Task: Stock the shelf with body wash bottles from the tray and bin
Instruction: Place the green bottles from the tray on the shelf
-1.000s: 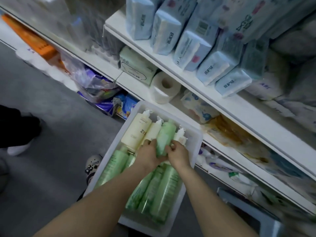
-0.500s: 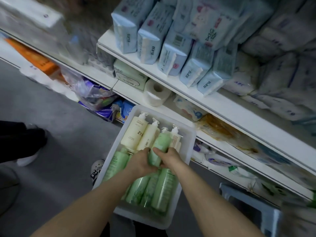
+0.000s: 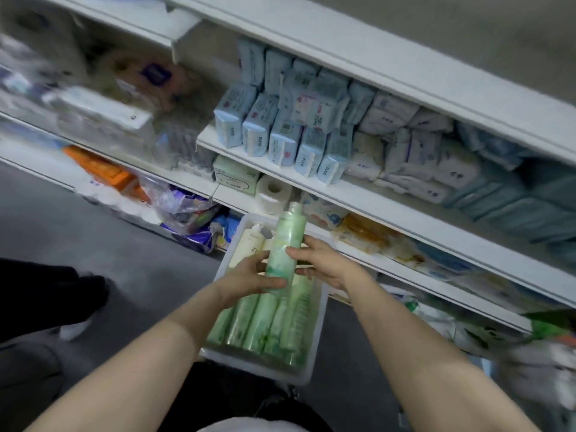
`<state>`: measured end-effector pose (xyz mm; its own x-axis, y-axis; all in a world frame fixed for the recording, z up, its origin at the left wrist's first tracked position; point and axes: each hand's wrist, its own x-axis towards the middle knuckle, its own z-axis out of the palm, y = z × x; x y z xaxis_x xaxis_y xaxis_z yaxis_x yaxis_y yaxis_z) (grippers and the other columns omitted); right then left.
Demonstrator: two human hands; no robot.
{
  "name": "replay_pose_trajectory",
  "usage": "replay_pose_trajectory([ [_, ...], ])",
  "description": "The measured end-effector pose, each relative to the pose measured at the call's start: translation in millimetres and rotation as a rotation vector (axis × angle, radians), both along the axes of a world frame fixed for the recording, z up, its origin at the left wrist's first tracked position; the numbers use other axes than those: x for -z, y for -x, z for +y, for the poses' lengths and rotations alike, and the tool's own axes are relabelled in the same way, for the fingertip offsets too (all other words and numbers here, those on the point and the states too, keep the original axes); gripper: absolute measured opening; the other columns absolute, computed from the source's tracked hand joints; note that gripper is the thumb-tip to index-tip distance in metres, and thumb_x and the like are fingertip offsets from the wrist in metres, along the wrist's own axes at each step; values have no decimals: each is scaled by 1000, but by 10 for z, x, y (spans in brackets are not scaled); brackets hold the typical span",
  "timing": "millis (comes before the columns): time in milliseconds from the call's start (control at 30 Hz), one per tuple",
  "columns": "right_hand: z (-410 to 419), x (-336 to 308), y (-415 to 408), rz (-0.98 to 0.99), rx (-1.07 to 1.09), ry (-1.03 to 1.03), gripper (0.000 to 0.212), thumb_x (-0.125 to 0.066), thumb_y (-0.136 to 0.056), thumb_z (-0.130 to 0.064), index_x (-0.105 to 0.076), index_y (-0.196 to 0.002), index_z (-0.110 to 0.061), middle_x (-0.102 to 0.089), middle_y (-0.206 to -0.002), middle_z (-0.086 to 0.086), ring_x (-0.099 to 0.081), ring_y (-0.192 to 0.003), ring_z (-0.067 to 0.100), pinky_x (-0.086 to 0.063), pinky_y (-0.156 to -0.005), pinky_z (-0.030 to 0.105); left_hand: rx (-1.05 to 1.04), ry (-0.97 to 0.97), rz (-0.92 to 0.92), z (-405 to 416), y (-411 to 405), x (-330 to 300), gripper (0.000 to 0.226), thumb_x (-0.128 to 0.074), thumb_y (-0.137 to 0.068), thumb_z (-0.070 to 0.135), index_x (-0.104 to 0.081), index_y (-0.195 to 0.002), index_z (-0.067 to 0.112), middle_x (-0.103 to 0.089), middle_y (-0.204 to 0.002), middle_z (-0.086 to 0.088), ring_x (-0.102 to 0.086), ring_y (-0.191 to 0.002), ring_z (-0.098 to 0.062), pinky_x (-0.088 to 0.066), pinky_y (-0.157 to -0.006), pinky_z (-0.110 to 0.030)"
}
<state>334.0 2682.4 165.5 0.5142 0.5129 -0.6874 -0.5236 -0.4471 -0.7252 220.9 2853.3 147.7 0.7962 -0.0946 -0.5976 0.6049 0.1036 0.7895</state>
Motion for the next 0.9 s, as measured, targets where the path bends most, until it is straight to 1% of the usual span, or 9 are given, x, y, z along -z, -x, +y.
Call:
replay_pose_trajectory([
  [100,-3,-296,-33,-63,-30,-60,52,-73,-90,-20,-51,-137,-19,-70,-125,4,-67,-114,21,-53,-100,40,-48,-79,-97,-3,-2,-284,88,-89,-54,27,-48,-131,22,-63,-119,-14,-66,-106,-29,-56,-88,-45],
  [200,41,-594,-96,-144,-86,-114,73,-82,-77,-24,-47,-141,-16,-69,-125,9,-68,-113,27,-51,-103,47,-112,-153,-199,-22,-5,-537,85,-88,-56,26,-46,-130,25,-62,-120,-10,-66,-104,-26,-56,-87,-41],
  [267,72,-814,-139,-218,-117,-127,78,-85,-72,-25,-48,-139,-13,-66,-127,14,-68,-112,27,-52,-102,46,-159,-189,-272,-17,-17,-711,85,-90,-53,28,-48,-127,27,-64,-118,-11,-68,-100,-27,-57,-85,-43],
  [400,169,-1289,-241,-355,-181,-155,55,-82,-80,-24,-53,-126,-15,-67,-122,14,-70,-108,25,-54,-98,44,-247,-244,-396,33,-63,-1105,87,-91,-49,34,-50,-126,30,-65,-116,-9,-67,-103,-26,-56,-88,-49],
  [467,247,-1554,-301,-437,-214,-165,58,-82,-81,-27,-52,-130,-18,-68,-121,11,-70,-107,22,-56,-96,42,-302,-295,-468,89,-111,-1331,83,-91,-51,32,-52,-124,31,-65,-117,-5,-66,-103,-25,-55,-89,-48],
  [600,448,-2127,-395,-632,-245,-206,67,-83,-81,-28,-47,-136,-16,-66,-120,5,-69,-106,18,-58,-91,36,-356,-400,-612,248,-321,-1859,77,-91,-62,17,-51,-127,24,-64,-116,-1,-69,-94,-16,-59,-82,-36],
  [700,642,-2516,-532,-774,-156,-233,69,-85,-75,-40,-50,-129,-16,-66,-119,6,-68,-106,17,-57,-93,38,-395,-427,-708,432,-556,-2284,72,-88,-65,12,-51,-125,23,-63,-116,1,-69,-95,-15,-58,-82,-32],
  [800,847,-2852,-712,-859,-69,-258,58,-84,-76,-40,-56,-120,-14,-71,-110,5,-71,-99,16,-58,-92,40,-403,-474,-790,652,-835,-2667,71,-88,-65,14,-51,-123,27,-64,-115,4,-66,-102,-12,-56,-84,-30],
  [900,1087,-3126,-902,-863,-42,-282,55,-82,-80,-33,-55,-124,-14,-68,-114,6,-70,-103,19,-59,-91,43,-371,-490,-848,877,-1113,-2953,69,-85,-70,9,-49,-128,20,-65,-111,2,-68,-90,-5,-57,-73,-22],
])
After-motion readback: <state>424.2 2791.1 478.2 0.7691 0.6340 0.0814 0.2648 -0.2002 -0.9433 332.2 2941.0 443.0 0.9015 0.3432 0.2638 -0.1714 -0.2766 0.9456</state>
